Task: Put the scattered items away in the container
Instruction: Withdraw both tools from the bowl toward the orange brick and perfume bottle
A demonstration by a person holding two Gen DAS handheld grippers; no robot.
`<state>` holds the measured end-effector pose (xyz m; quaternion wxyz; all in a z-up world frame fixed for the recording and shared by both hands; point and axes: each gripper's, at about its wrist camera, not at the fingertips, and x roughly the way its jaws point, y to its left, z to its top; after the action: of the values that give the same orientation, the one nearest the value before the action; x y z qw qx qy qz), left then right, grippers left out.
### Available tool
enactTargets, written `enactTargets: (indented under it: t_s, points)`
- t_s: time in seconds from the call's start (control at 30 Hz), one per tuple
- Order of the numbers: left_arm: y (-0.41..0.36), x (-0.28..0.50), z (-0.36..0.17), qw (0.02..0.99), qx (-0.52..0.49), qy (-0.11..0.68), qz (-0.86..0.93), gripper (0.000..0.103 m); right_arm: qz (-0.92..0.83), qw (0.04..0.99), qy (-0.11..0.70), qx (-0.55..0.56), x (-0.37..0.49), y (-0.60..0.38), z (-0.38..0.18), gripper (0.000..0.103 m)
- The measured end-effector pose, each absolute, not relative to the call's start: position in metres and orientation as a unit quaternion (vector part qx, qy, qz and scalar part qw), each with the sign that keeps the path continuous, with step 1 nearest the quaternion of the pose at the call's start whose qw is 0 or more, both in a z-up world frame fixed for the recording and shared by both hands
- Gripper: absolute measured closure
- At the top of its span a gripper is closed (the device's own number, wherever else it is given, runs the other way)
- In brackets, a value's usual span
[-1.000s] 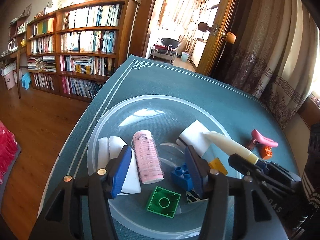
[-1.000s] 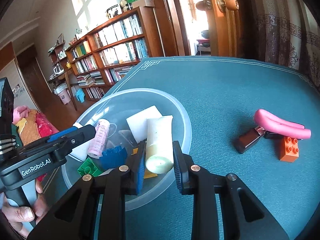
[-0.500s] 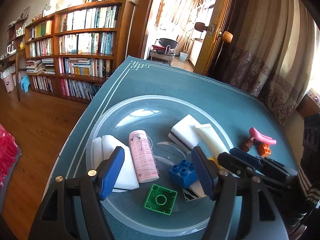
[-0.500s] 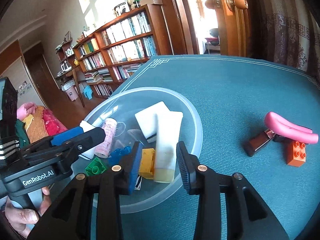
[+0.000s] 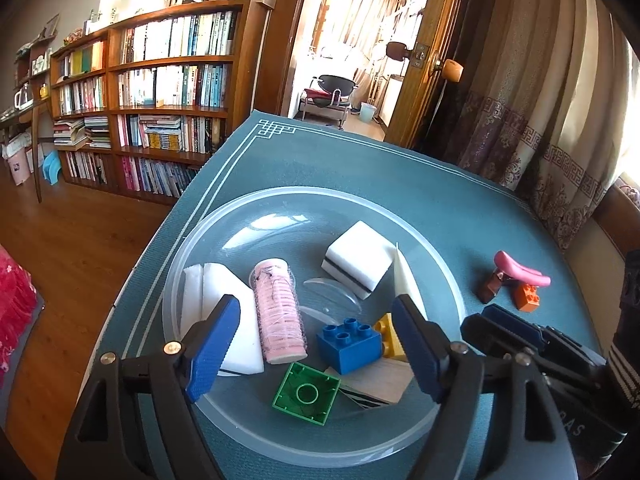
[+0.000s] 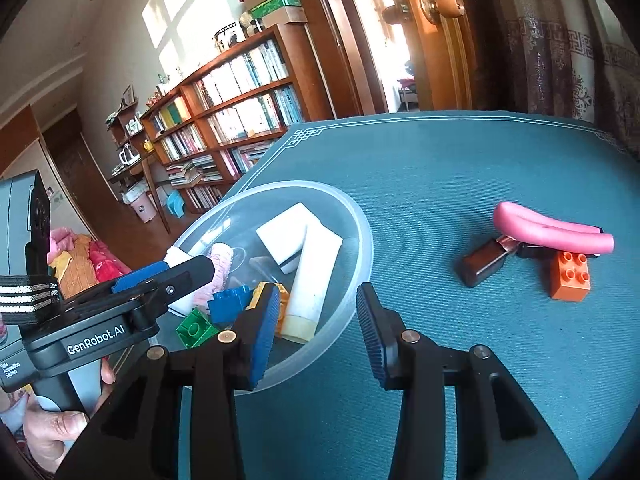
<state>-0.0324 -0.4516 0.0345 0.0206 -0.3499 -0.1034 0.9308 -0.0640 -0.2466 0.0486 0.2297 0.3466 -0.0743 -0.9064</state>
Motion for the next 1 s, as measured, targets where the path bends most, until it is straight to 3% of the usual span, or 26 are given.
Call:
enactTargets:
  t_s: [1.0]
  points:
    - [-0.407, -0.036, 0.036, 0.047, -0.365, -0.082, 0.926, 0.019, -0.921, 0.060, -0.149, 0.355, -0.063, -0.114, 0.026, 0.060]
